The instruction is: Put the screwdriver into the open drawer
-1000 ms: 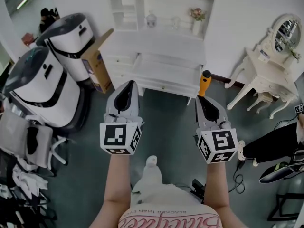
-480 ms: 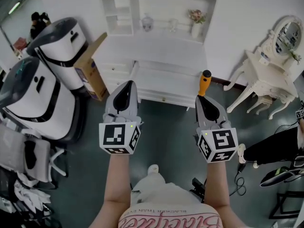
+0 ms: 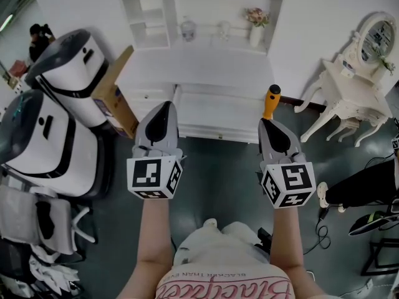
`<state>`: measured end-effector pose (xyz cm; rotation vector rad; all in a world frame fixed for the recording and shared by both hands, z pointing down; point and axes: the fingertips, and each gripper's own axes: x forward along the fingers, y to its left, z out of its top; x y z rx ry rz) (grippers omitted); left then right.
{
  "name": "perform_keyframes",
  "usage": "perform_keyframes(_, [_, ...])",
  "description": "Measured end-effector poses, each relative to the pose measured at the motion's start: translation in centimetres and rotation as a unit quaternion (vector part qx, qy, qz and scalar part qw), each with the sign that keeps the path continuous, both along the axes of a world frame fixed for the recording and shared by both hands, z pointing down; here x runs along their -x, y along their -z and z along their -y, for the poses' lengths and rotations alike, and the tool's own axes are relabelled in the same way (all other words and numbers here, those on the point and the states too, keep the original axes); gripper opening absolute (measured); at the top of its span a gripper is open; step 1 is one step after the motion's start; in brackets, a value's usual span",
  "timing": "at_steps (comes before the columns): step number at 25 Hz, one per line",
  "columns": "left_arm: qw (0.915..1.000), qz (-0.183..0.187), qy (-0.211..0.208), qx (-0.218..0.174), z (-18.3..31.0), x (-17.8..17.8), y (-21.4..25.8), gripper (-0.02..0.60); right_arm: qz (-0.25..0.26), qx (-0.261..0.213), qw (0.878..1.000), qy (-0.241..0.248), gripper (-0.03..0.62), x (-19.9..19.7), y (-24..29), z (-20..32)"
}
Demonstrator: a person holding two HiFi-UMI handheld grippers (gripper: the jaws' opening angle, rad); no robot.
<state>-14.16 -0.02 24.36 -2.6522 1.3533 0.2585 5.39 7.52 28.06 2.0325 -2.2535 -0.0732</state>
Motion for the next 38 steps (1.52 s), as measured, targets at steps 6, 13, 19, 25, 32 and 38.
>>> perform_keyframes(6, [0.9999, 0.003, -0.005, 0.012, 1.6, -0.2, -1.3, -0.002, 0.002, 0.009, 1.0, 0.0, 0.012, 0.0, -0.9, 1.6])
perform_keyframes(13, [0.9999, 0.003, -0.005, 0.012, 3.8, -0.8, -1.6, -0.002, 0.006, 0.015, 1.0, 0.003, 0.012, -0.8, -1.6, 3.9])
perform_keyframes(19, [0.9999, 0.008, -0.004, 0.009, 6.2, -2.2, -1.4, -0.002, 0.006, 0.012, 1.0, 0.01, 0.012, -2.1, -1.4, 6.9])
perform_keyframes(25, [0.9999, 0.014, 0.007, 0.005, 9.1, -3.3, -1.3, -0.002, 0.006, 0.014, 1.0, 0.024, 0.012, -3.5, -1.6, 10.6])
perform_keyframes(32, [0.9996, 0.017, 0.021, 0.004, 13.9, -5.3, -0.8, -0.002, 0.002, 0.012, 0.999, 0.044, 0.012, -5.3, -1.1, 16.2])
perform_keyframes(38, [0.9992, 0.018, 0.031, 0.014, 18.3, -7.7, -1.0, -0.002, 0.008, 0.023, 0.998, 0.054, 0.012, -8.0, -1.5, 20.8])
